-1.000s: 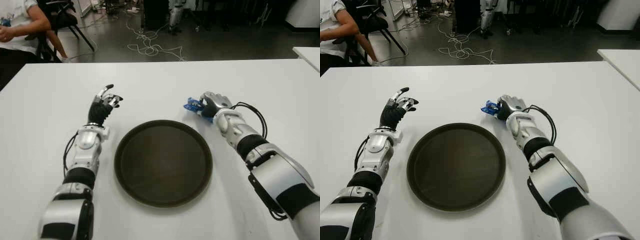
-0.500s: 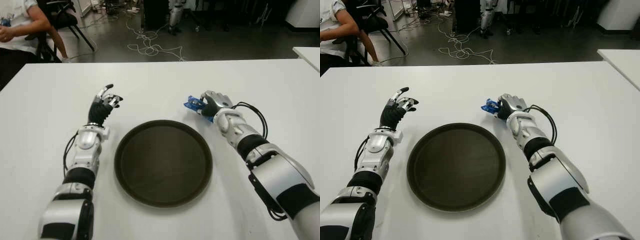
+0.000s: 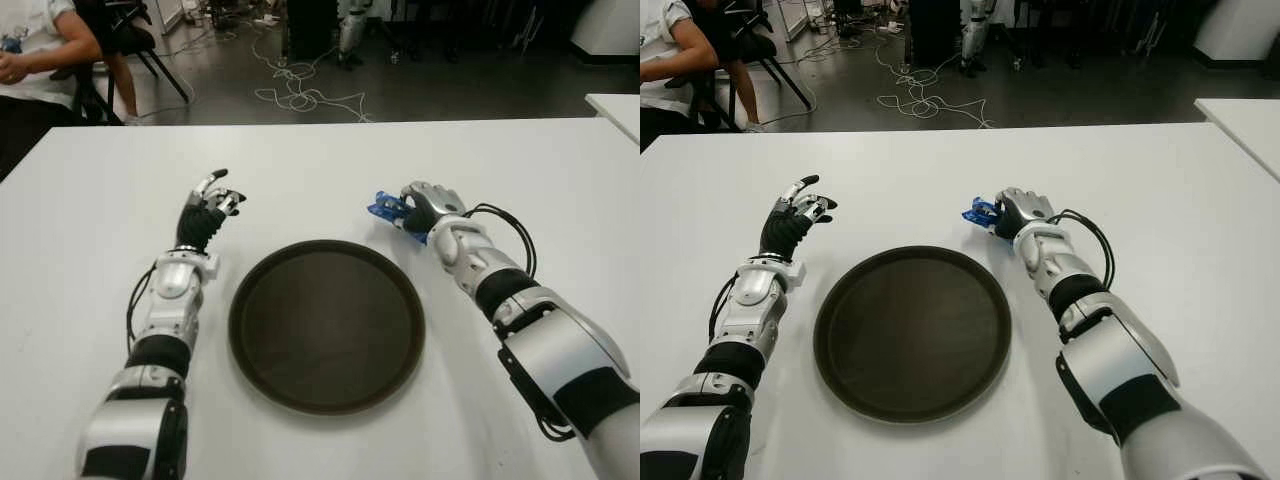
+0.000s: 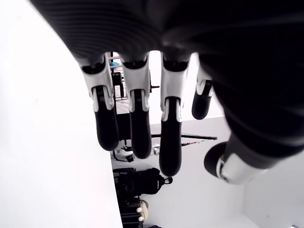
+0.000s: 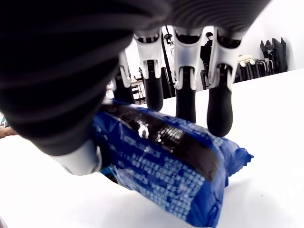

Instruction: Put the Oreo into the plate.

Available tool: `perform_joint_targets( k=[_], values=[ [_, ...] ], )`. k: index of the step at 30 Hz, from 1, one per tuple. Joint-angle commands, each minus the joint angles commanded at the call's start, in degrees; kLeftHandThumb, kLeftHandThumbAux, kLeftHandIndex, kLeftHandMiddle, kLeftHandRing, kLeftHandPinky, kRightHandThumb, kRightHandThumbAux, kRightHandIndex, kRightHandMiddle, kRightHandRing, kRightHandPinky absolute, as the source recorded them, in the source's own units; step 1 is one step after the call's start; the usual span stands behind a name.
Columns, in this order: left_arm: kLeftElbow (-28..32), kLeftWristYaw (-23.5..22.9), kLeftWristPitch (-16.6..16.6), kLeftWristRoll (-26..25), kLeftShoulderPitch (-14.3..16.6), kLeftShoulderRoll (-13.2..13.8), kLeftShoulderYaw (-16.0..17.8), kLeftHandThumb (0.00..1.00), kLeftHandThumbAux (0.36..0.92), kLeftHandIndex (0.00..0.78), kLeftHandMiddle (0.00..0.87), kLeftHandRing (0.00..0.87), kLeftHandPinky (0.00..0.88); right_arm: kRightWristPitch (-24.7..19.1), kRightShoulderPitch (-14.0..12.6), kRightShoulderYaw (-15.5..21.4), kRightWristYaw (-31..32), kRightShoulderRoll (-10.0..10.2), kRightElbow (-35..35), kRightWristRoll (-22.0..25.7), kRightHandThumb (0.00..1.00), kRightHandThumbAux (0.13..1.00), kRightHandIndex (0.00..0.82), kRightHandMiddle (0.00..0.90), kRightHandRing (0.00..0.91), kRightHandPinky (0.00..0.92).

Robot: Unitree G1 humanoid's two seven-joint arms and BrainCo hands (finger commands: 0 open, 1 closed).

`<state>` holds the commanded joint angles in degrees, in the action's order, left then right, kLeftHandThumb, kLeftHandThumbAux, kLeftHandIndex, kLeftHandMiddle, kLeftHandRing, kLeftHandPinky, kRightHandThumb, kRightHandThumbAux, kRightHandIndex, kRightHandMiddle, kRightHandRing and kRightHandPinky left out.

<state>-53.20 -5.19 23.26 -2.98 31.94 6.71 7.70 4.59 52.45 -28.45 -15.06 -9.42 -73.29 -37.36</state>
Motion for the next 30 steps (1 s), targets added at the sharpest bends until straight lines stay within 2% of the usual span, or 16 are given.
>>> perform_joint_targets(
  k=[4, 7, 11, 15, 17, 20, 25, 30],
  values=[
    [-0.5, 0.2, 0.0, 0.2, 0.2, 0.1, 0.0, 0.939, 0.629, 0.176, 0.463, 0.301, 0.328, 0.2, 0.3, 0.0, -0.2, -0.2, 0.3, 0.0, 0.697, 0.719, 0.432, 0.657, 0.661, 0.650],
    [-0.8, 0.2, -0.2, 0.3, 0.4, 0.3, 0.0, 0.938, 0.630, 0.173, 0.463, 0.290, 0.323, 0.3, 1.1, 0.4, -0.5, -1.3, 3.0, 0.0, 0.698, 0.719, 0.432, 0.678, 0.678, 0.665],
    [-1.0, 0.2, -0.2, 0.3, 0.5, 0.3, 0.0, 0.937, 0.630, 0.169, 0.463, 0.282, 0.322, -0.2, 0.9, 0.6, -0.4, -2.0, 6.2, 0.0, 0.698, 0.719, 0.433, 0.690, 0.690, 0.674],
    [-1.3, 0.2, -0.3, 0.1, 0.8, 0.2, 0.2, 0.938, 0.630, 0.170, 0.463, 0.293, 0.332, -2.7, -3.5, 2.2, 0.4, -5.7, 24.5, -0.9, 0.699, 0.719, 0.433, 0.690, 0.693, 0.678],
    [-1.5, 0.2, -0.4, 0.1, 0.9, 0.3, 0.2, 0.938, 0.630, 0.166, 0.463, 0.295, 0.330, -3.6, -4.6, 2.6, 1.2, -6.4, 29.0, -1.2, 0.699, 0.719, 0.433, 0.697, 0.701, 0.682],
    [-2.0, 0.1, -0.4, 0.0, 1.1, 0.4, 0.3, 0.937, 0.629, 0.160, 0.463, 0.295, 0.330, -6.2, -8.5, 3.5, 2.8, -7.6, 40.1, -2.3, 0.700, 0.719, 0.433, 0.706, 0.708, 0.689],
    [-2.2, -0.1, -0.2, -0.1, 1.1, 0.5, 0.4, 0.937, 0.629, 0.159, 0.463, 0.293, 0.333, -8.4, -13.0, 4.6, 3.1, -8.6, 51.7, -3.7, 0.699, 0.719, 0.433, 0.720, 0.721, 0.702],
    [-2.0, 0.0, 0.1, 0.1, 1.1, 0.5, 0.2, 0.938, 0.629, 0.169, 0.463, 0.295, 0.332, -10.1, -15.5, 5.5, 5.0, -8.5, 58.9, -4.2, 0.699, 0.719, 0.434, 0.735, 0.731, 0.711]
  ],
)
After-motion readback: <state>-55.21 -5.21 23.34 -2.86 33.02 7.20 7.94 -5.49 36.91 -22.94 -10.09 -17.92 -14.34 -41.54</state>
